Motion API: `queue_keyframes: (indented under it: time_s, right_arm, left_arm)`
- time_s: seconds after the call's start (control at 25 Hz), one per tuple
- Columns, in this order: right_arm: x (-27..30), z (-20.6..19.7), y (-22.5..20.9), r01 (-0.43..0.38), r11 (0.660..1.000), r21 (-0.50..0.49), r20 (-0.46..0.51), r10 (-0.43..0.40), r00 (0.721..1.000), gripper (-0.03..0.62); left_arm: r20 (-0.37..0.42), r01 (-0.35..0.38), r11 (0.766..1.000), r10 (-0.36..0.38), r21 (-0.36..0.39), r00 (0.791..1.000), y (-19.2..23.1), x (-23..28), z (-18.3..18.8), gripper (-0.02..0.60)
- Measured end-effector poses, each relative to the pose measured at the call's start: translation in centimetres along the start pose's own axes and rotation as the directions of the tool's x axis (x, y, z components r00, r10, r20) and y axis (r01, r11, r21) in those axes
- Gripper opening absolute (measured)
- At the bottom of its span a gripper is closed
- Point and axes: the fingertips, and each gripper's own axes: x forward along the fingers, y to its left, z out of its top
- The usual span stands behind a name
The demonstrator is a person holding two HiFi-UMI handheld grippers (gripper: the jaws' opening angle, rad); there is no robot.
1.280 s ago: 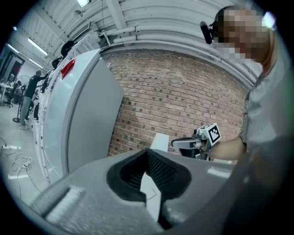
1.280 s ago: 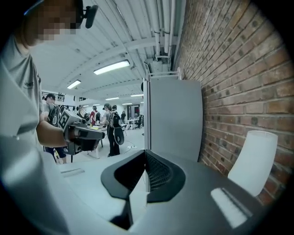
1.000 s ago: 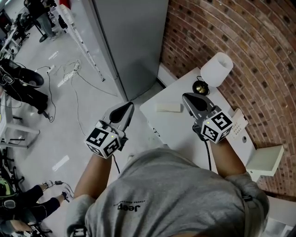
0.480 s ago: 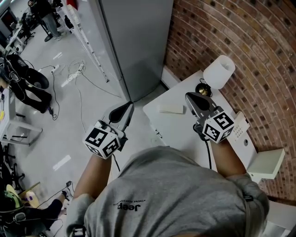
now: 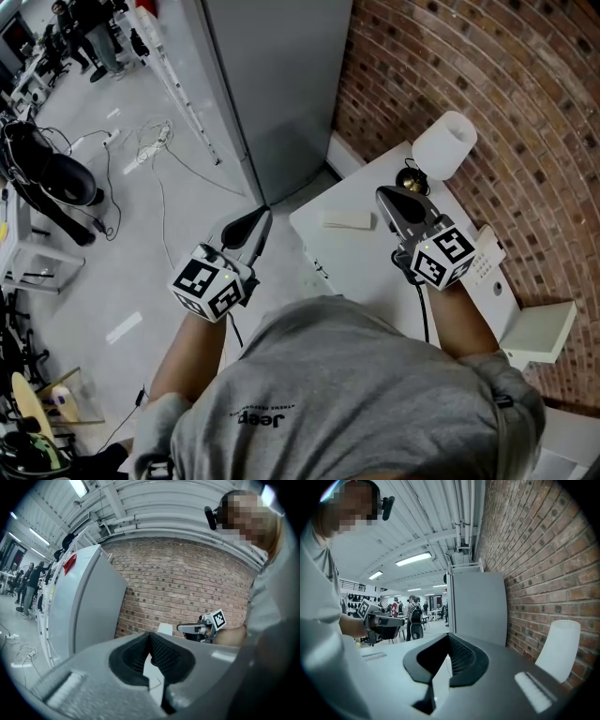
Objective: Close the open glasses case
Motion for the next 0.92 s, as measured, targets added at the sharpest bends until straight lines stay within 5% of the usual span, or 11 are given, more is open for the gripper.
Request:
queue_keyframes:
  time_s: [0.92]
  right_arm:
    - [0.57,-0.25,0.34,-0.025,0.999,-0.029,-0.023,0.025,0.999,0.008]
  left_arm:
    - [-0.005,0.000,1.000,0.000,0.006,1.000,-0.04,-0.04,-0.05,-0.003]
